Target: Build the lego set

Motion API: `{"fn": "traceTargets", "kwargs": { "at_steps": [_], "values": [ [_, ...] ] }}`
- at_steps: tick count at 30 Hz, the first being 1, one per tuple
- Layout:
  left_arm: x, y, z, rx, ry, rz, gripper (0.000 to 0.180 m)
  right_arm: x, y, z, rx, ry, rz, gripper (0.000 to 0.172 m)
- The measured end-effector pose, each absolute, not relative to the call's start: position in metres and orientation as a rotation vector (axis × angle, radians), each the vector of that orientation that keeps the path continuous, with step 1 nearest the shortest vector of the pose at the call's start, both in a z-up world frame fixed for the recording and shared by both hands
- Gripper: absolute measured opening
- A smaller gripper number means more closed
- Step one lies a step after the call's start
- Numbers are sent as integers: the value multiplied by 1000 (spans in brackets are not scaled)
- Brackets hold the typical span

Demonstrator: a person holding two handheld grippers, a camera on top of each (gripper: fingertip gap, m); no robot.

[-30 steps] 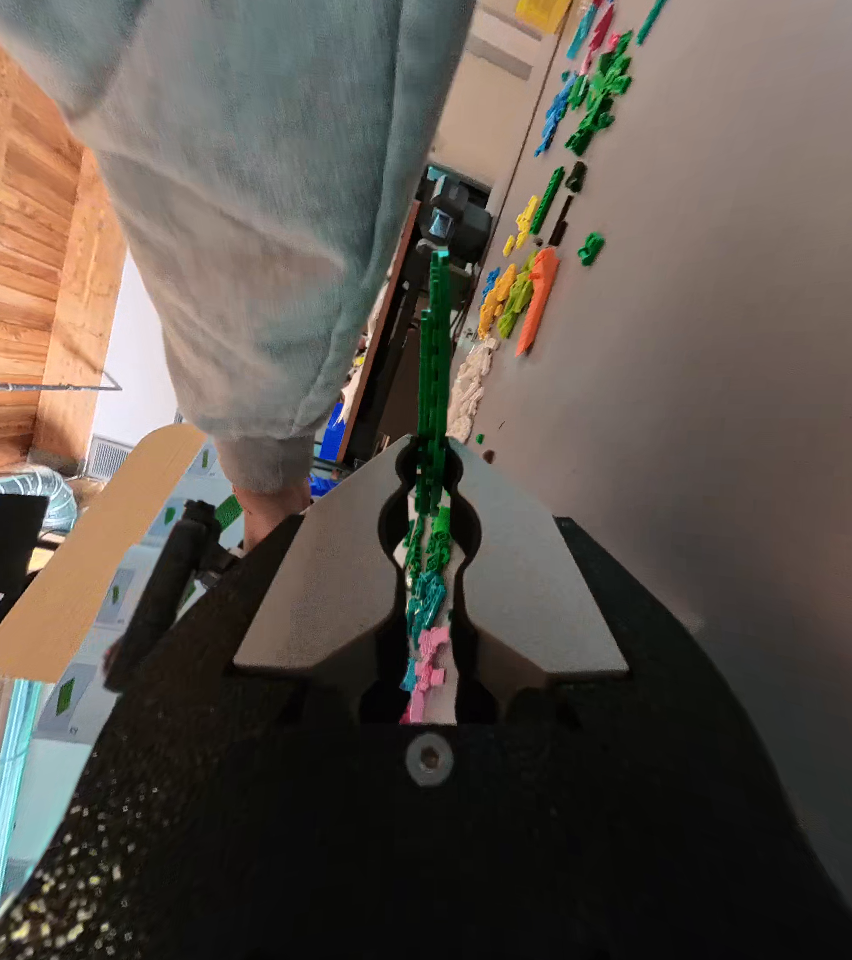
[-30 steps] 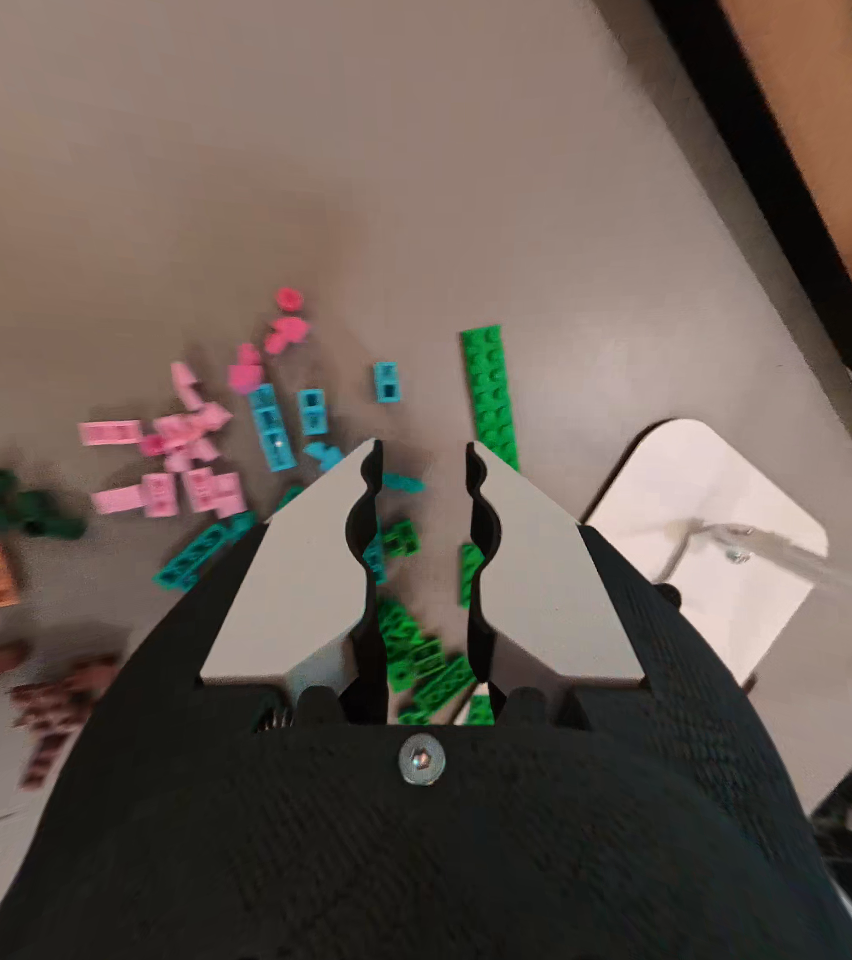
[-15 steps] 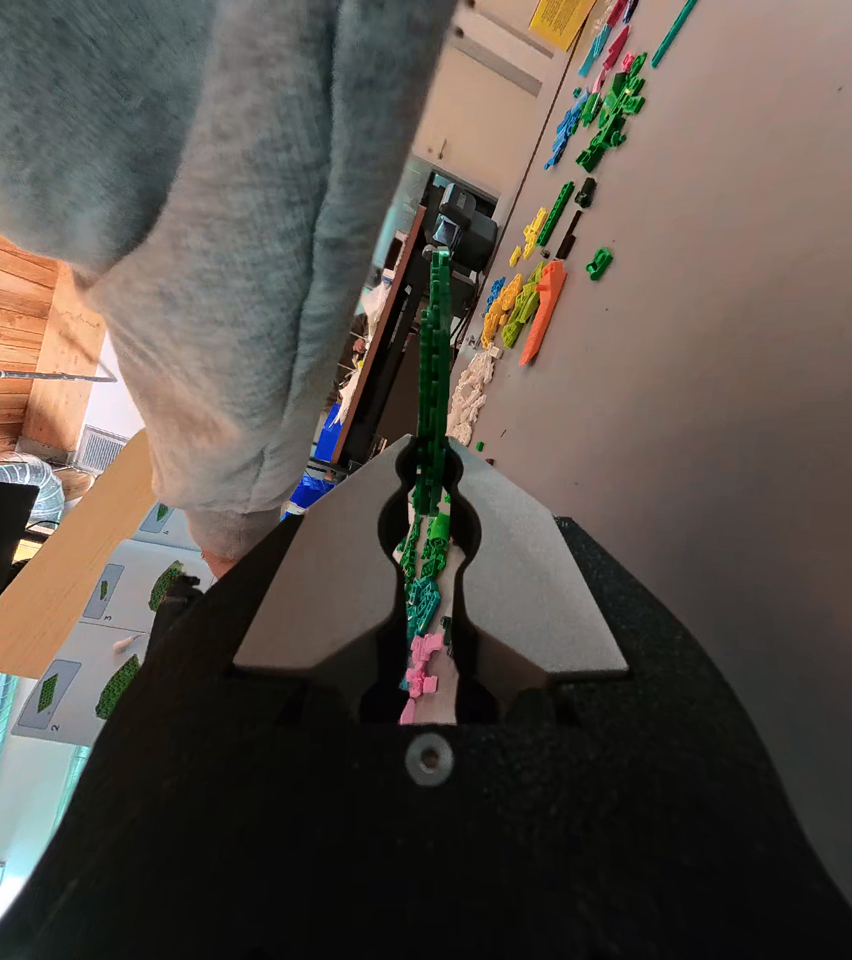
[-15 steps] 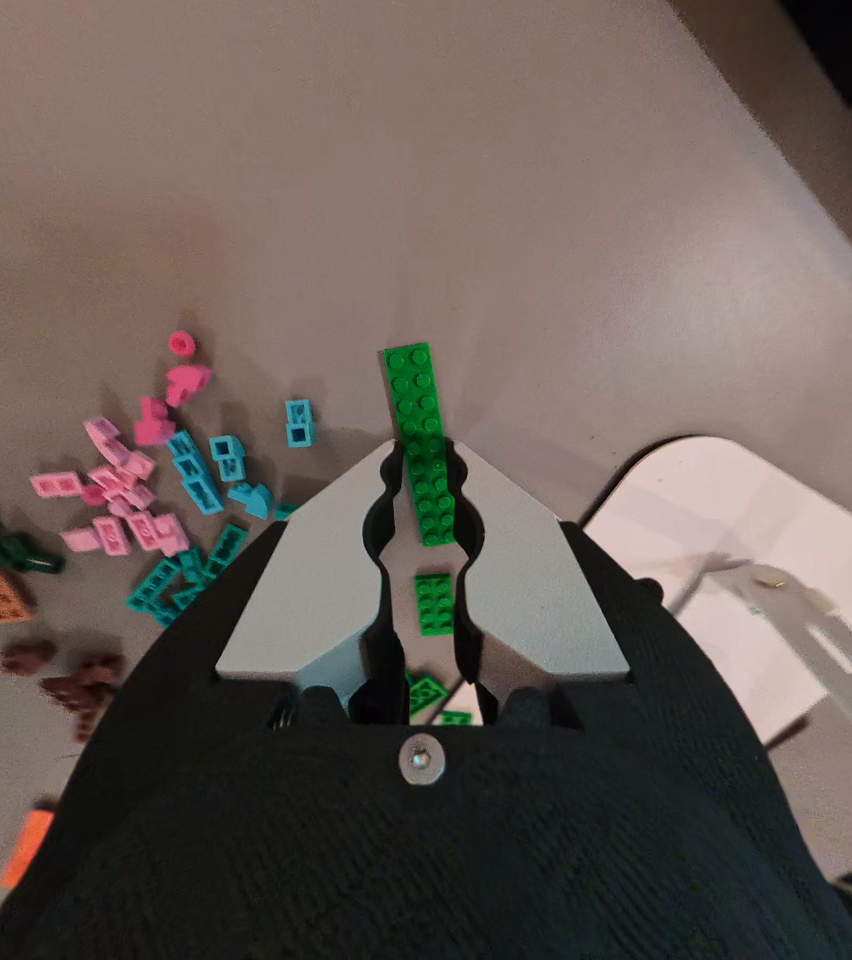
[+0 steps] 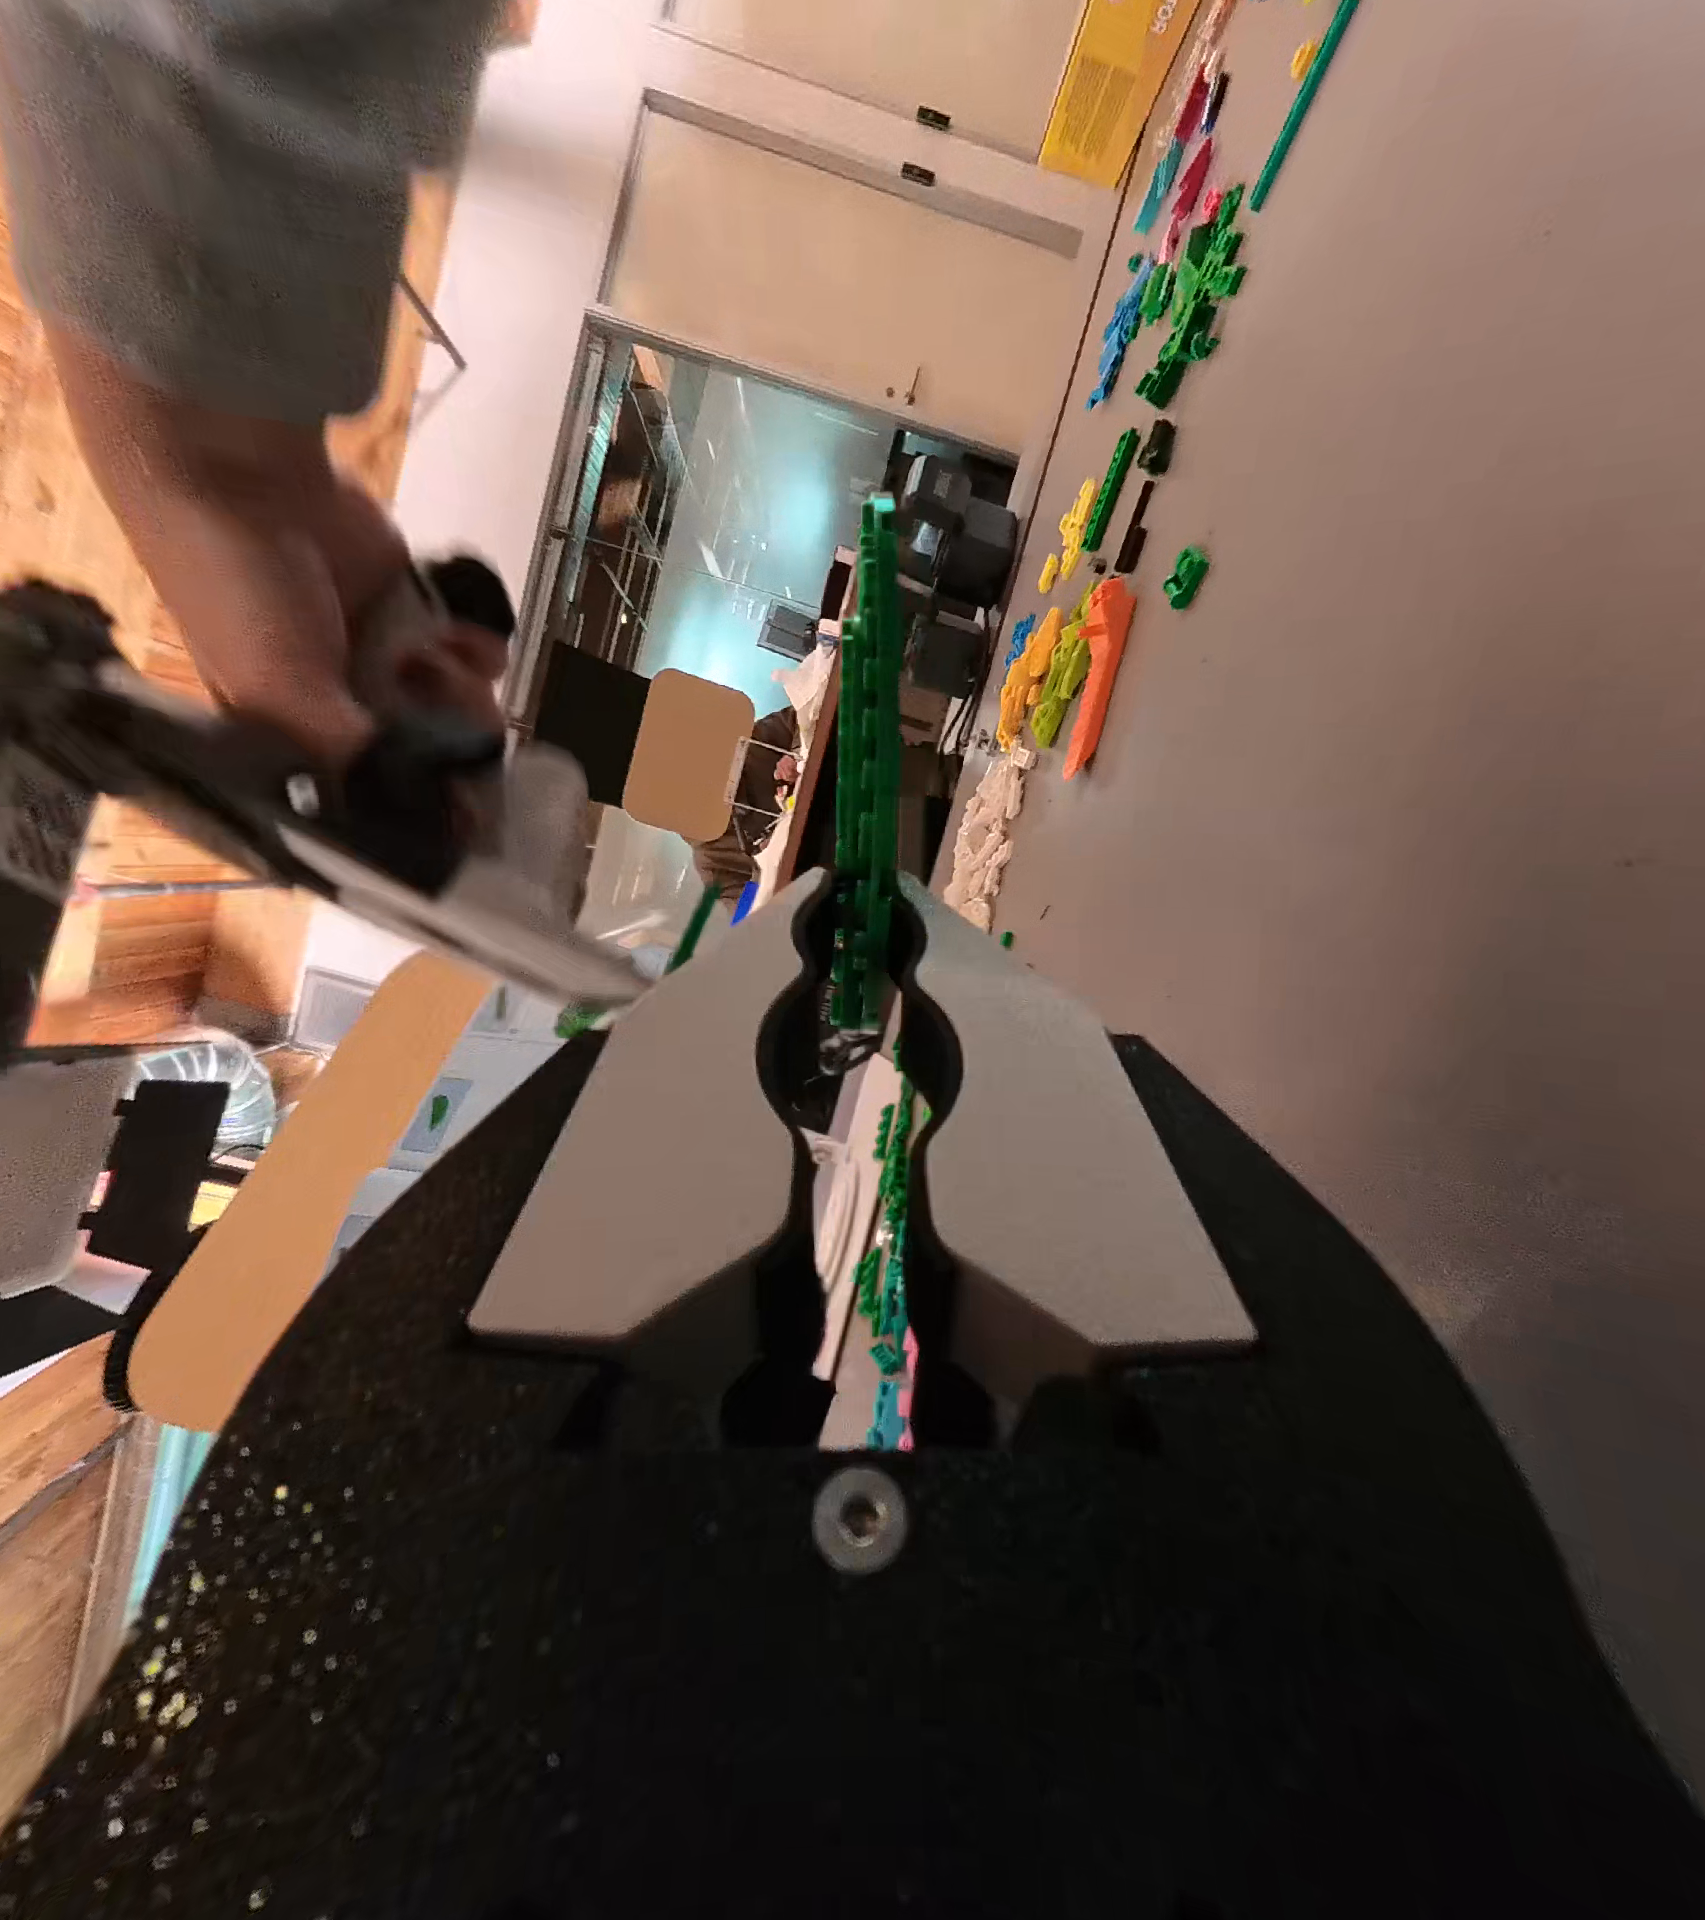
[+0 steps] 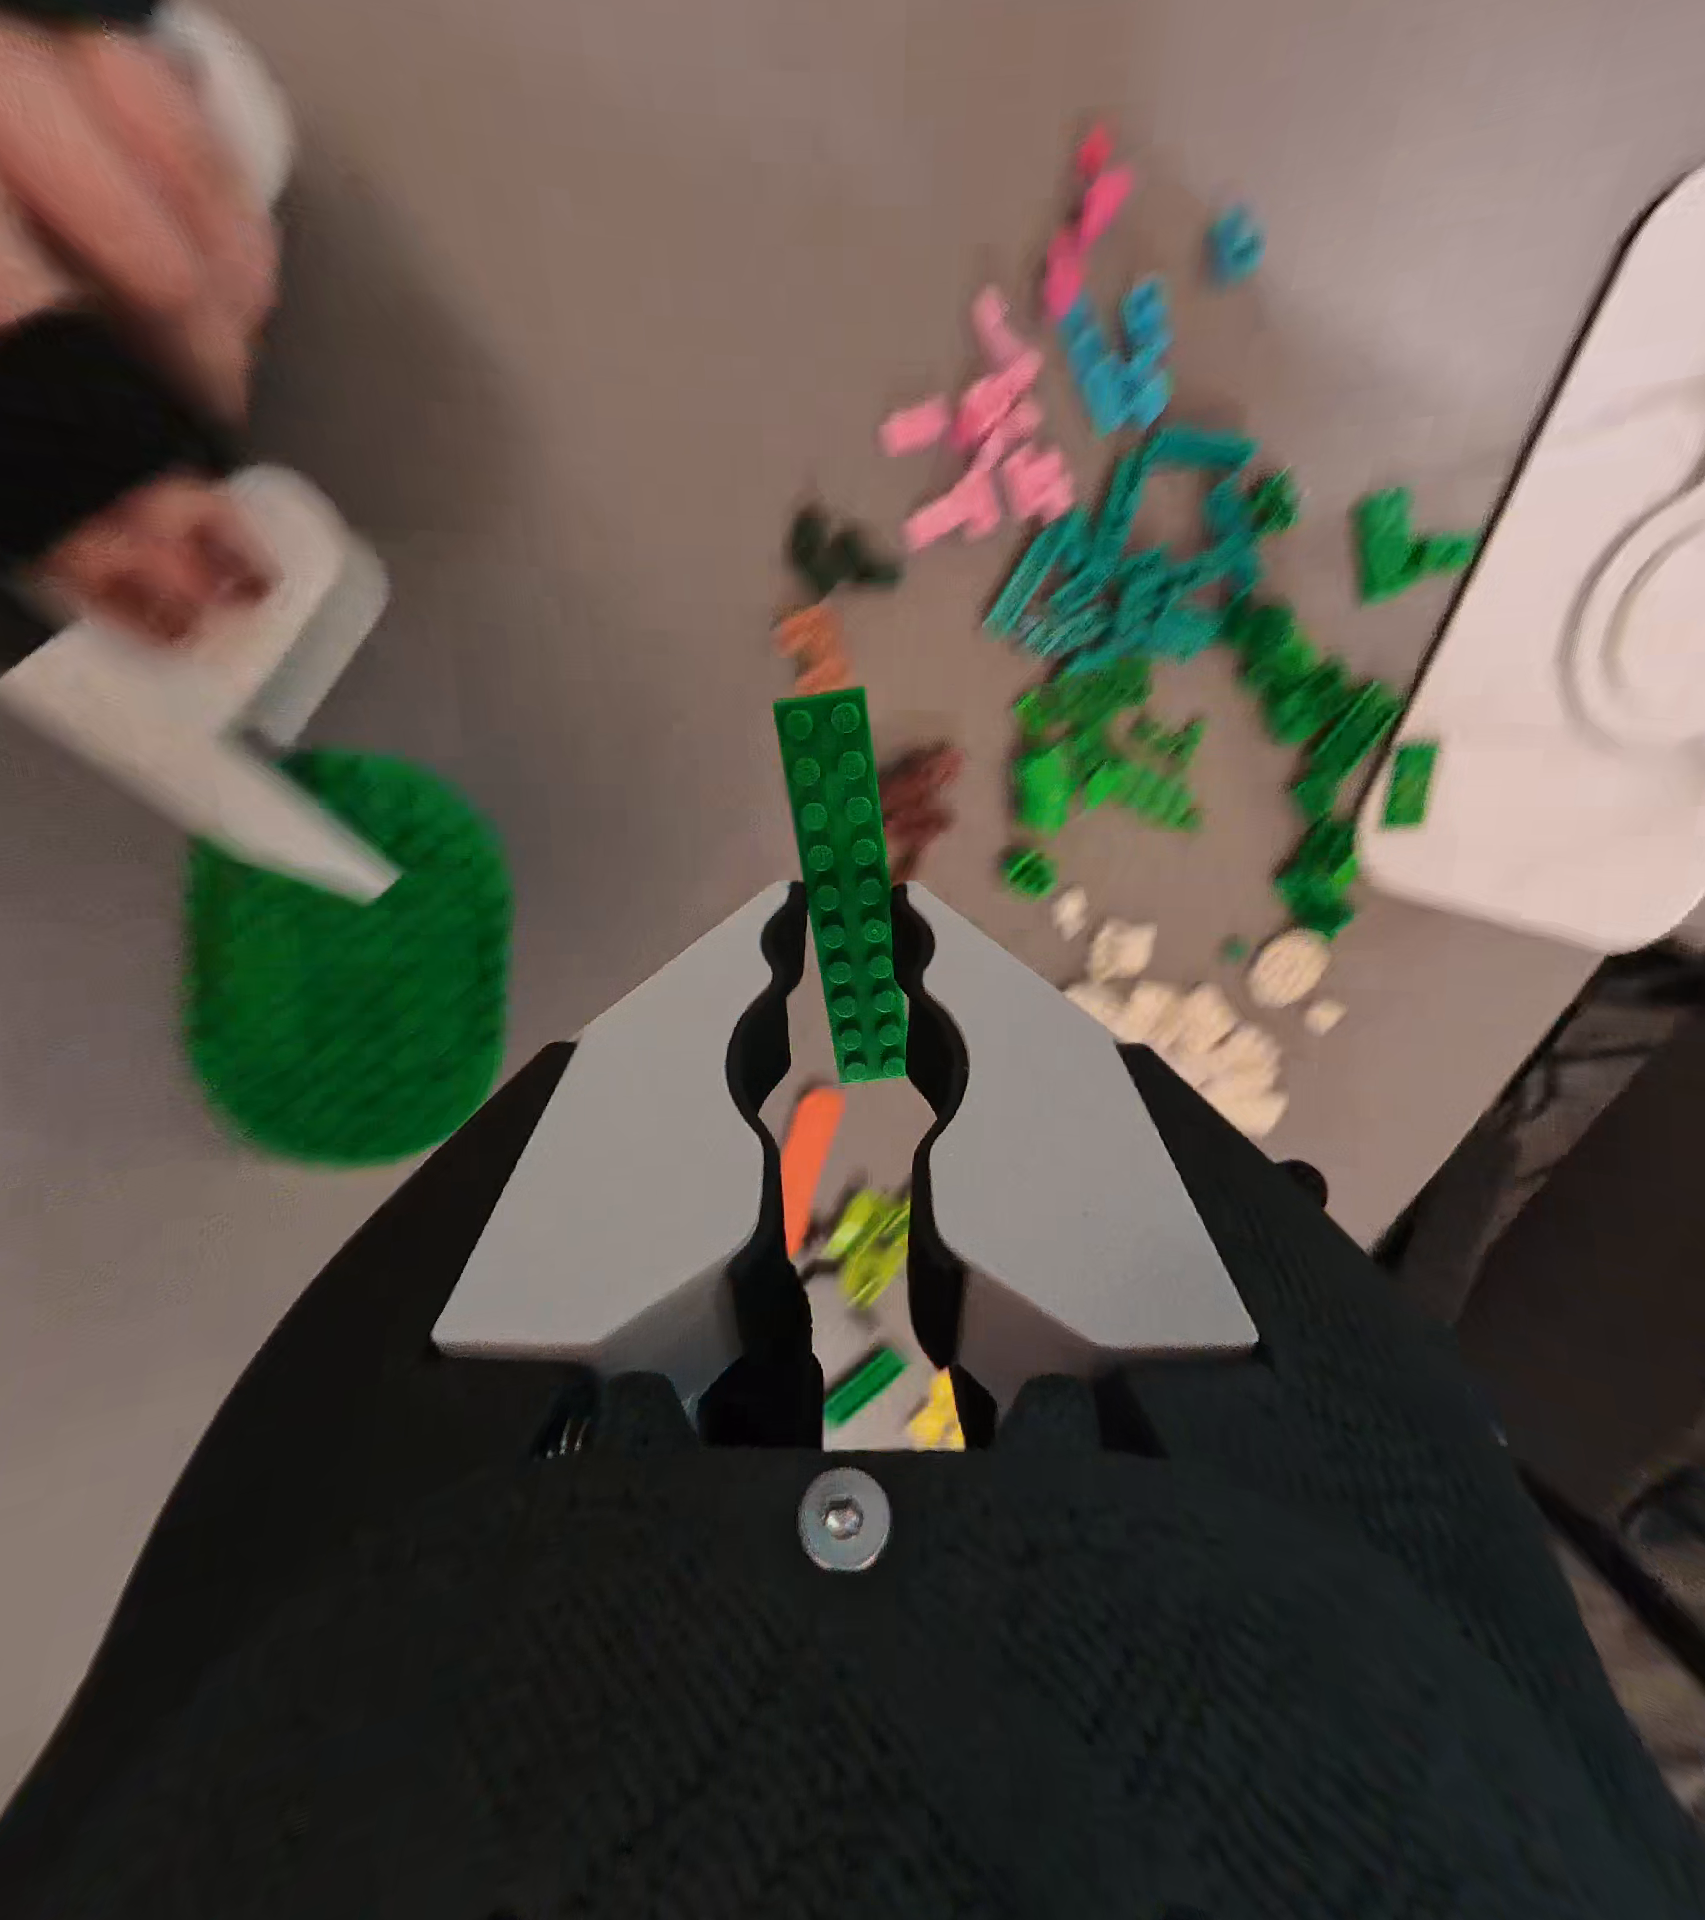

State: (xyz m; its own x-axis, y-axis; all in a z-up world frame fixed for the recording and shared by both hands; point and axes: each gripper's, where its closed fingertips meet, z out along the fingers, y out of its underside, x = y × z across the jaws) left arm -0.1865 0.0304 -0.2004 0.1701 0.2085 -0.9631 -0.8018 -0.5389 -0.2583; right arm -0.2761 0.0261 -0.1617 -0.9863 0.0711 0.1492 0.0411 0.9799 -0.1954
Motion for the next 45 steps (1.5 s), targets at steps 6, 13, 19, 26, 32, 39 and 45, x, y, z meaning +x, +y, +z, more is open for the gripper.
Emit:
{"fn": "traceTargets", "kwargs": {
  "at_steps": [6, 13, 19, 26, 32, 39, 45],
  "values": [
    [-178, 36, -206, -1585, 691, 1576, 5, -184, 74, -165, -225, -3026, 170, 15],
    [-174, 37, -206, -1577, 710, 1564, 4, -150, 89, -190, -342, -3037, 24, 14],
    [-173, 38, -207, -1570, 722, 1582, 4, -154, 82, -200, -437, -3062, 22, 15],
    [-175, 38, -209, -1594, 716, 1571, 5, -156, 81, -203, -490, -3074, -86, 15],
    [-175, 38, -209, -1599, 713, 1570, 5, -156, 83, -204, -589, -3076, -165, 15],
    [-176, 38, -210, -1609, 703, 1560, 4, -156, 80, -204, -580, -3082, -221, 15],
    [-175, 38, -210, -1609, 705, 1559, 4, -155, 84, -205, -570, -3075, -293, 15]
  ]
}}
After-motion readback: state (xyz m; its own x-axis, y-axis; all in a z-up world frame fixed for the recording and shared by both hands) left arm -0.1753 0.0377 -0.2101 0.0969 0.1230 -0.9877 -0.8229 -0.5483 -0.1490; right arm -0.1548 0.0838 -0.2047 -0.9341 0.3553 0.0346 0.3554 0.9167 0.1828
